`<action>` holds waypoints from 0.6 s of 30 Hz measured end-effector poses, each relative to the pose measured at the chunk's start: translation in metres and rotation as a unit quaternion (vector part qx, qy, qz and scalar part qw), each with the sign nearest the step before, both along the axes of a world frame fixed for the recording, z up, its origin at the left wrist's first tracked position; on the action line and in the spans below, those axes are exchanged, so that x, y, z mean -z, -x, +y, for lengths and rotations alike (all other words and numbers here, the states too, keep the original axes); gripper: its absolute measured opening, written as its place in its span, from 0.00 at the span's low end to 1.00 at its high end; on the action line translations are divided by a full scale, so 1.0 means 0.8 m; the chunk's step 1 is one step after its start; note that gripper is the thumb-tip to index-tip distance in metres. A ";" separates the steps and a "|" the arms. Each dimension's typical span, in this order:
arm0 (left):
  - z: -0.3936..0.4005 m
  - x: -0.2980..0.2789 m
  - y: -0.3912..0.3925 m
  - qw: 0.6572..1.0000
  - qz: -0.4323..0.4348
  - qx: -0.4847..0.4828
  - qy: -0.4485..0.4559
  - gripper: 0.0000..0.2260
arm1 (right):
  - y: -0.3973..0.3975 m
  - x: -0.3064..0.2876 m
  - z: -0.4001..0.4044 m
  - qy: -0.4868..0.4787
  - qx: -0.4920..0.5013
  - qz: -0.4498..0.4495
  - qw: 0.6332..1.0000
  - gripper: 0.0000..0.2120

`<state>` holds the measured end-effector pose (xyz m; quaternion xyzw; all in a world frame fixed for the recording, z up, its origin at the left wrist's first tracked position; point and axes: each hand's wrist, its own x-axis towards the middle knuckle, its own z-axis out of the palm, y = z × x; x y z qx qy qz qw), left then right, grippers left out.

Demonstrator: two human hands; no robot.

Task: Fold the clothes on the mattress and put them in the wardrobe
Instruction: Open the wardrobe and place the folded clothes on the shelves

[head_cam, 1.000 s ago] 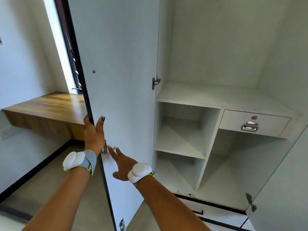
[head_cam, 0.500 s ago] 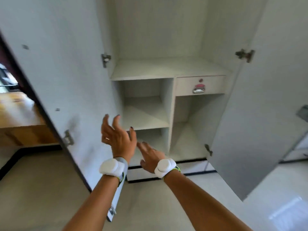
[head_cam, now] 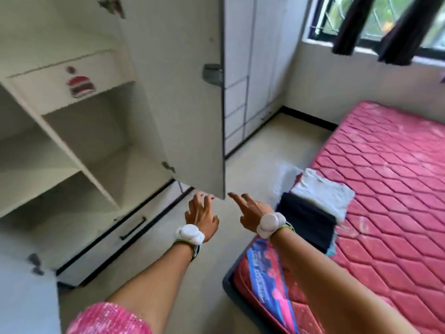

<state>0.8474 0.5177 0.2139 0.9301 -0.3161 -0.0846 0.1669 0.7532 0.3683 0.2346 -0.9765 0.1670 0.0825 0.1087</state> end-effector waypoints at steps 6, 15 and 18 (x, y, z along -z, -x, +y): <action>-0.166 0.049 0.086 0.993 0.043 0.101 -0.048 0.25 | 0.125 0.052 -0.145 -0.042 0.121 0.028 0.991 0.37; -0.327 0.150 0.154 0.963 0.175 0.146 -0.145 0.24 | 0.230 0.184 -0.280 -0.205 0.303 0.078 0.927 0.37; -0.369 0.196 0.153 0.960 0.182 0.126 -0.170 0.27 | 0.224 0.225 -0.297 -0.259 0.422 0.061 0.867 0.38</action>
